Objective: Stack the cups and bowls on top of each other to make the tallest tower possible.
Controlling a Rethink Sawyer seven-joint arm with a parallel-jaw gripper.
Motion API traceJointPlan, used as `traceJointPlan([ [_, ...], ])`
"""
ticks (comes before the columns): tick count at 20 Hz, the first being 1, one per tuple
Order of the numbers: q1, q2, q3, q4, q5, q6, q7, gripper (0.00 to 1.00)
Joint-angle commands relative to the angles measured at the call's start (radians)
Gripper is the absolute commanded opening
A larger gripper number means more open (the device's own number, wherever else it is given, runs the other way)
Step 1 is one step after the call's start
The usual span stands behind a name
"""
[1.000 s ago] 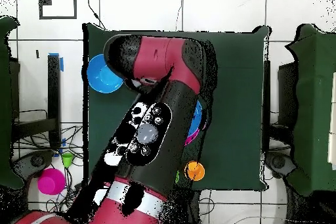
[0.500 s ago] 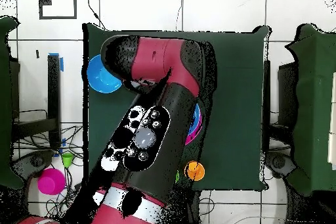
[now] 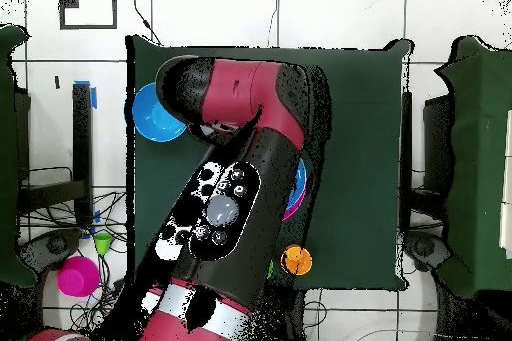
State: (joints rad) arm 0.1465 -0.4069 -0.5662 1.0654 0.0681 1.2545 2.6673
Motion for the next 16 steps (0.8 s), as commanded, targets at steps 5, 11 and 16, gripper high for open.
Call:
traceJointPlan([
  [5, -0.012, 0.023, 0.063, 0.032, -0.032, -0.041, 0.066, 0.00],
  [11, -0.029, 0.048, 0.064, -0.043, -0.036, 0.012, 0.046, 0.00],
  [16, -0.031, 0.066, 0.065, -0.099, -0.035, 0.053, 0.040, 0.00],
])
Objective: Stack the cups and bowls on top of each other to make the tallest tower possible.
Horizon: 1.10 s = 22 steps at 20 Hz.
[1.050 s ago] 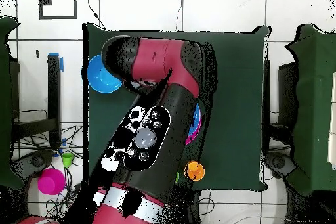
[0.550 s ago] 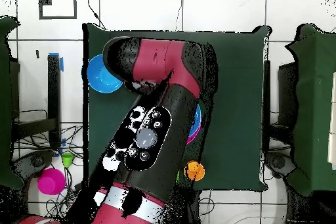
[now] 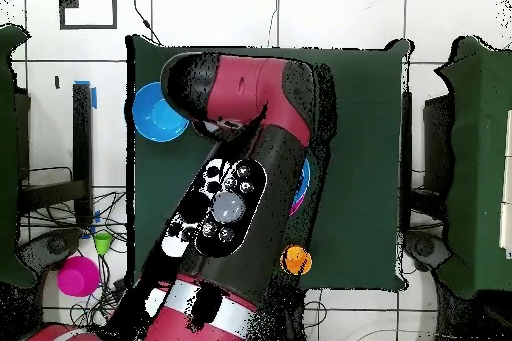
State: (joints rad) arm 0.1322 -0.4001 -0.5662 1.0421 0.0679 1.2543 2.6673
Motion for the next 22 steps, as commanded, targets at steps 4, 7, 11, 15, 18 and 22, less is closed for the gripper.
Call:
traceJointPlan([
  [4, -0.015, 0.069, 0.066, -0.093, -0.031, 0.062, 0.047, 0.00],
  [7, -0.014, 0.070, 0.066, -0.097, -0.030, 0.067, 0.048, 0.00],
  [11, -0.013, 0.075, 0.066, -0.108, -0.028, 0.079, 0.052, 0.00],
  [15, -0.012, 0.077, 0.065, -0.107, -0.026, 0.078, 0.057, 0.00],
  [18, -0.005, 0.075, 0.064, -0.091, -0.022, 0.072, 0.073, 0.00],
  [22, 0.001, 0.076, 0.060, -0.077, -0.020, 0.064, 0.092, 0.00],
])
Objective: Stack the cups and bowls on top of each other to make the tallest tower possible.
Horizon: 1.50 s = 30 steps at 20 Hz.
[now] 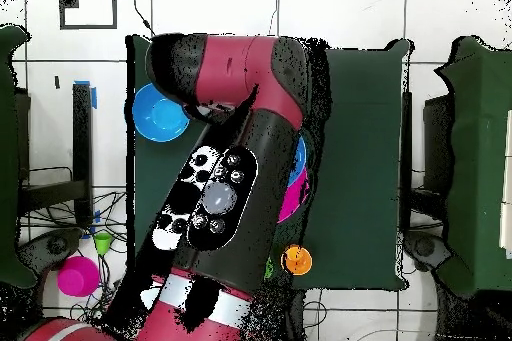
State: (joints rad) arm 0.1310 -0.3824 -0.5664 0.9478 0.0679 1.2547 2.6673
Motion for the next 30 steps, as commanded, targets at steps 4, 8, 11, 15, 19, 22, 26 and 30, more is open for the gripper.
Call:
traceJointPlan([
  [4, 0.002, 0.060, 0.054, 0.014, -0.020, 0.073, 0.092, 0.00],
  [8, 0.001, 0.061, 0.049, 0.007, -0.019, 0.091, 0.089, 0.00],
  [11, 0.001, 0.063, 0.045, -0.002, -0.020, 0.106, 0.087, 0.00],
  [15, 0.008, 0.063, 0.044, -0.008, -0.016, 0.121, 0.091, 0.00],
  [19, 0.009, 0.063, 0.043, -0.010, -0.014, 0.122, 0.093, 0.00],
  [22, 0.010, 0.065, 0.044, -0.011, -0.012, 0.124, 0.095, 0.00],
  [26, 0.011, 0.068, 0.042, -0.018, -0.013, 0.131, 0.095, 0.00],
  [30, 0.011, 0.071, 0.036, -0.034, -0.016, 0.163, 0.092, 0.00],
])
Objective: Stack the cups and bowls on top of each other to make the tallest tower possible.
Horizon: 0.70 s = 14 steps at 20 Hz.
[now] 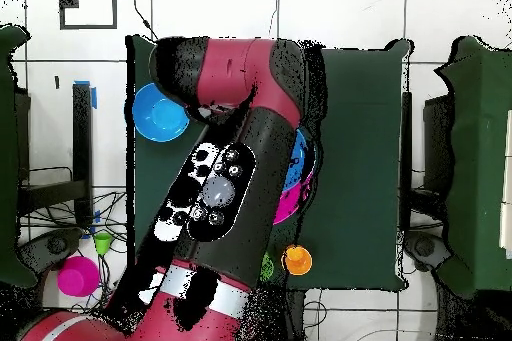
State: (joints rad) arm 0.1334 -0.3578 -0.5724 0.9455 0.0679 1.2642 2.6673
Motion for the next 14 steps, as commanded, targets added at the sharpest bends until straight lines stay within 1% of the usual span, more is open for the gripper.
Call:
traceJointPlan([
  [1, 0.011, 0.048, 0.039, -0.039, -0.018, 0.166, 0.091, 0.00],
  [7, 0.013, 0.057, 0.031, -0.062, -0.026, 0.192, 0.089, 0.00],
  [14, 0.018, 0.050, 0.030, -0.044, -0.023, 0.184, 0.093, 0.00],
])
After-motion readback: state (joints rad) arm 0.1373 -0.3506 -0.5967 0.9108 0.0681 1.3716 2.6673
